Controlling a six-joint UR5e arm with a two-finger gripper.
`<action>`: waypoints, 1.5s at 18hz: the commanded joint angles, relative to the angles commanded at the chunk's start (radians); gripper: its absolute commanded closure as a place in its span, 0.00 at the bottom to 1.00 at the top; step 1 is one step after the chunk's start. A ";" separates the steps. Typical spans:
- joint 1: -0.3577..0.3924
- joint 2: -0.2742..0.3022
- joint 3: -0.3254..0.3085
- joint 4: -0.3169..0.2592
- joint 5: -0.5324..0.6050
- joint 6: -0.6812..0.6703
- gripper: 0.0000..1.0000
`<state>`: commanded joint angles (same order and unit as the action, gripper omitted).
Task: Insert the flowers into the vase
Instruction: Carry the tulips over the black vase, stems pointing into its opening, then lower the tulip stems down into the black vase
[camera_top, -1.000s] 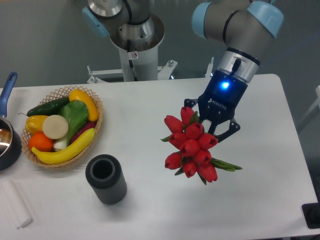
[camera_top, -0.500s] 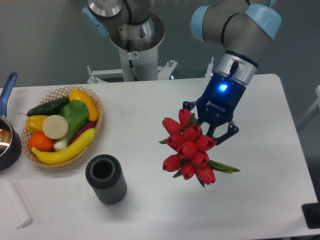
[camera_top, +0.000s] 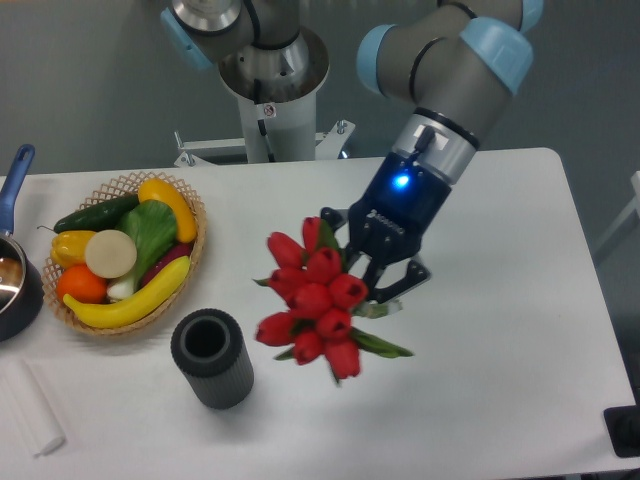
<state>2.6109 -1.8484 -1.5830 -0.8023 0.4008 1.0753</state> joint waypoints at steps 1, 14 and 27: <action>-0.002 0.000 -0.003 0.000 -0.041 0.000 0.75; -0.086 -0.035 -0.014 0.021 -0.298 0.023 0.75; -0.104 -0.051 -0.058 0.021 -0.390 0.031 0.75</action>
<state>2.5065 -1.8991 -1.6413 -0.7808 0.0107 1.1060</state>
